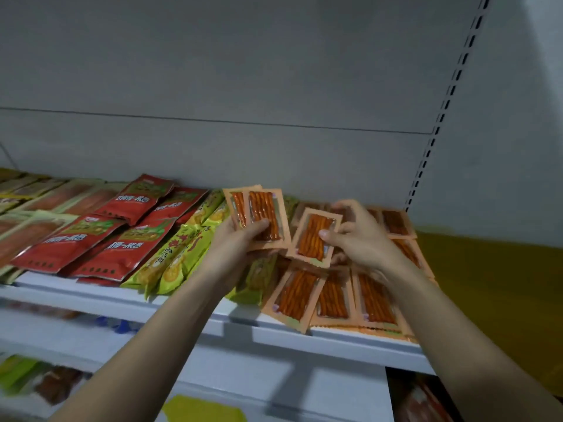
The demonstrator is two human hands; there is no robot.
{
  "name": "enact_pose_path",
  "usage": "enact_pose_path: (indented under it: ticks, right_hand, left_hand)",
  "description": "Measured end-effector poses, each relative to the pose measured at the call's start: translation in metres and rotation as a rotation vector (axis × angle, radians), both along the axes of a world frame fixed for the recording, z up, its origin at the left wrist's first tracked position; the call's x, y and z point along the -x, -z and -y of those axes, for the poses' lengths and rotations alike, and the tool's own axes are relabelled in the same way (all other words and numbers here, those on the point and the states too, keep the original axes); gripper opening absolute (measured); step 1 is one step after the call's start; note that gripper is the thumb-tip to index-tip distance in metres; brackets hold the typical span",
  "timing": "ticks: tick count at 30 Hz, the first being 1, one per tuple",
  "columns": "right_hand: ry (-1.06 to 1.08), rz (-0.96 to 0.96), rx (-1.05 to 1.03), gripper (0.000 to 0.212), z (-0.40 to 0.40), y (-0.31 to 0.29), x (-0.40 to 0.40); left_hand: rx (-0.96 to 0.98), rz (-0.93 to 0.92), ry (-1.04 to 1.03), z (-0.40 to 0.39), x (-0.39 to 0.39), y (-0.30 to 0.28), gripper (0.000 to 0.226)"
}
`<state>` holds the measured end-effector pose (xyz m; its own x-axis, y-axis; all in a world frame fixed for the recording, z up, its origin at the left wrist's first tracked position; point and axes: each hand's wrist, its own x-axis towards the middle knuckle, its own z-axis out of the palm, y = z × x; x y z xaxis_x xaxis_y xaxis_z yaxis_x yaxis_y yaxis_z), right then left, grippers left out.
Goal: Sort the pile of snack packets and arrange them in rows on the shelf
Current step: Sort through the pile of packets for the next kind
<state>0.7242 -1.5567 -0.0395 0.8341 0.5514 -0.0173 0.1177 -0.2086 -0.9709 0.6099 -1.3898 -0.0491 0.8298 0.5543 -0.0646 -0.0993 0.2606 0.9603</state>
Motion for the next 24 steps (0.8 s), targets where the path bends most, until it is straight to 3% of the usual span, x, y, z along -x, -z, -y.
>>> enact_pose_path:
  ticks: [5,9,17,21,24]
  right_hand:
    - [-0.195,-0.020,0.320,0.038,0.007,0.011,0.017]
    - [-0.204,0.129,0.454,0.035,-0.009,0.021,0.021]
    - [-0.126,0.199,0.307,0.026,-0.013,0.026,0.017]
    - [-0.168,0.173,0.369,0.028,-0.010,0.026,0.026]
    - [-0.143,0.482,0.541,0.023,-0.017,0.039,0.035]
  left_hand:
    - [-0.028,-0.015,-0.081,-0.005,0.016,0.001,0.012]
    - [-0.091,-0.006,-0.078,0.006,0.019,0.003,0.011]
    - [-0.088,0.021,-0.107,0.013,0.024,0.004,0.012]
    - [-0.086,0.036,-0.103,0.018,0.023,0.004,0.012]
    - [-0.093,0.014,-0.091,0.026,0.019,0.006,0.011]
